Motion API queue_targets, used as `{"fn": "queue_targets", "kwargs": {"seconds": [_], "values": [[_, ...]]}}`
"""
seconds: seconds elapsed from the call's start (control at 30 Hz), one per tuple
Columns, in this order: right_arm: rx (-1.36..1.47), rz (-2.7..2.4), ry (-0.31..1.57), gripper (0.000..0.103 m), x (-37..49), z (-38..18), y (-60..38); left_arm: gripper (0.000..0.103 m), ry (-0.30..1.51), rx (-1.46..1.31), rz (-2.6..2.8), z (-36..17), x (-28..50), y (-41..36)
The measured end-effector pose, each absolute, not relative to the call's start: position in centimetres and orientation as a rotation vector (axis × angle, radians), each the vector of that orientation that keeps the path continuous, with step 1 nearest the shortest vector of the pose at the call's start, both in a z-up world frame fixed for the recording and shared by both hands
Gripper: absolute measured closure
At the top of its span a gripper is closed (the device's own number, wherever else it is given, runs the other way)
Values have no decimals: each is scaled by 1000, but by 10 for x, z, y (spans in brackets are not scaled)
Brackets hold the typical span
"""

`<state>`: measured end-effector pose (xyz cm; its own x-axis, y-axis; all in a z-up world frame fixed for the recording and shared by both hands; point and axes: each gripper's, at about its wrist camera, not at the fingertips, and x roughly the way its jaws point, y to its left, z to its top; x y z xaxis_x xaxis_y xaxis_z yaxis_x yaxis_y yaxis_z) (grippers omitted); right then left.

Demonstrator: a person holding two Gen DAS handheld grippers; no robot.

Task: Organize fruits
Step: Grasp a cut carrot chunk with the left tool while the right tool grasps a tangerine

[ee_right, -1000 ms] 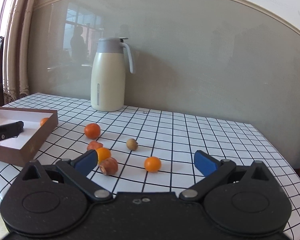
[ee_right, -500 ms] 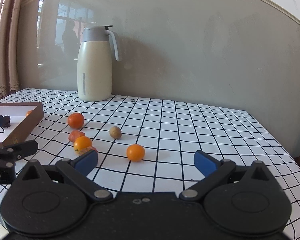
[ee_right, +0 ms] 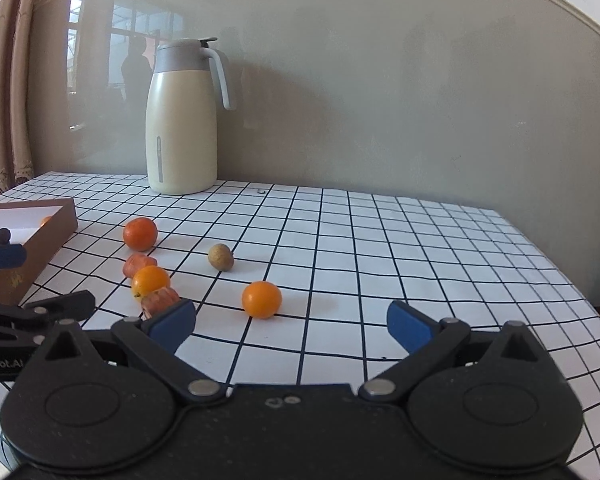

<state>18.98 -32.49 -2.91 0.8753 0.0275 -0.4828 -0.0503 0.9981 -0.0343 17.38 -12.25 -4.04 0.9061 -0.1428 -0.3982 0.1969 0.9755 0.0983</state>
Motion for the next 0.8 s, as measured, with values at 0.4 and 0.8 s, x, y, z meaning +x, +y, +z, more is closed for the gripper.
{"fn": "queue_targets", "kwargs": {"seconds": [0.4, 0.8], "values": [[-3, 63, 548, 33, 196, -40, -335, 29, 463, 118, -208, -54, 185, -148], [25, 78, 554, 46, 212, -41, -334, 57, 527, 127, -224, -61, 205, -169]]}}
